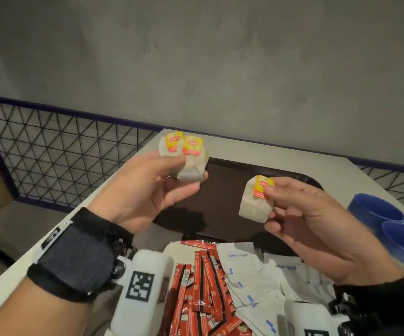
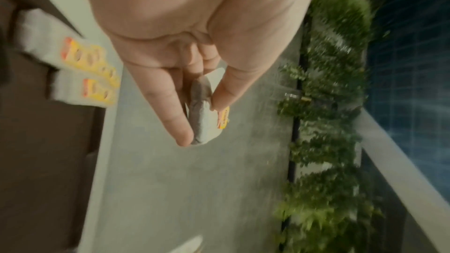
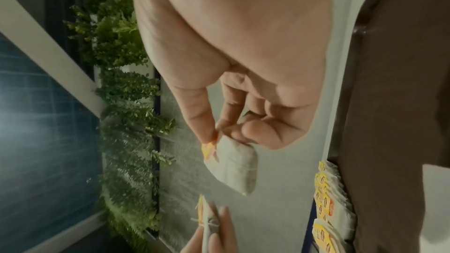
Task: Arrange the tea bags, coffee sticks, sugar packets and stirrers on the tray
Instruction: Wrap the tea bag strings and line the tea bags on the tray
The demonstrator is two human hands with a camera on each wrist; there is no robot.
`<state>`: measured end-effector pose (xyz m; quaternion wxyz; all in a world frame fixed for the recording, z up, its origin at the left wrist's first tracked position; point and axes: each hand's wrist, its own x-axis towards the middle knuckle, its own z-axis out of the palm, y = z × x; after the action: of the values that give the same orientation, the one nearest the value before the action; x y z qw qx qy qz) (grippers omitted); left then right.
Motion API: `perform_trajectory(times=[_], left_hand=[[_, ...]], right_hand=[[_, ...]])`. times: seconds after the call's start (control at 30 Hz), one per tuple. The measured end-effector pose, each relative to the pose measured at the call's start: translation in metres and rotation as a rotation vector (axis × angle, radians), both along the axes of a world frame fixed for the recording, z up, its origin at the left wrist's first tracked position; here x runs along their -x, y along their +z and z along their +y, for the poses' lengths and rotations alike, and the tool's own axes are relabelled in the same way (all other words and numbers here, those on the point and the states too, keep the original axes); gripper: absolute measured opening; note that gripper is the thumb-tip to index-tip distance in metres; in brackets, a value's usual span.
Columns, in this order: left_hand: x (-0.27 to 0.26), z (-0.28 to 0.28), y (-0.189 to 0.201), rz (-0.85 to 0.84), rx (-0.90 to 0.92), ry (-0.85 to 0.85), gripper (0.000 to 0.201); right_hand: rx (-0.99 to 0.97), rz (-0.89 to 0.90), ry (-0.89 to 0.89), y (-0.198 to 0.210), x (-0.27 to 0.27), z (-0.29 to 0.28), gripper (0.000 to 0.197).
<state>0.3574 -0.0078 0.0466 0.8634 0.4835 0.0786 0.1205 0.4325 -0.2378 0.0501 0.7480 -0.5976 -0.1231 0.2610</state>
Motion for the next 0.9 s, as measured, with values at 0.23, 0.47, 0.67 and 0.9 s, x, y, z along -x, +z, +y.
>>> perform_trajectory(times=[0.23,0.47,0.67,0.9], left_hand=[[0.004,0.055,0.023,-0.137,0.247,0.107,0.027],[-0.005,0.072,-0.006,-0.055,0.278,0.156,0.041],[-0.006,0.076,-0.012,-0.056,0.292,0.162,0.035],[-0.007,0.073,-0.015,-0.034,0.289,0.146,0.015]], right_hand=[[0.458,-0.325,0.170,0.020,-0.031,0.048,0.016],[0.743,-0.325,0.419,-0.001,-0.088,0.129,0.015],[0.817,-0.293,0.309,-0.023,-0.115,0.164,0.019],[0.931,-0.311,0.242,-0.023,-0.119,0.166,0.032]])
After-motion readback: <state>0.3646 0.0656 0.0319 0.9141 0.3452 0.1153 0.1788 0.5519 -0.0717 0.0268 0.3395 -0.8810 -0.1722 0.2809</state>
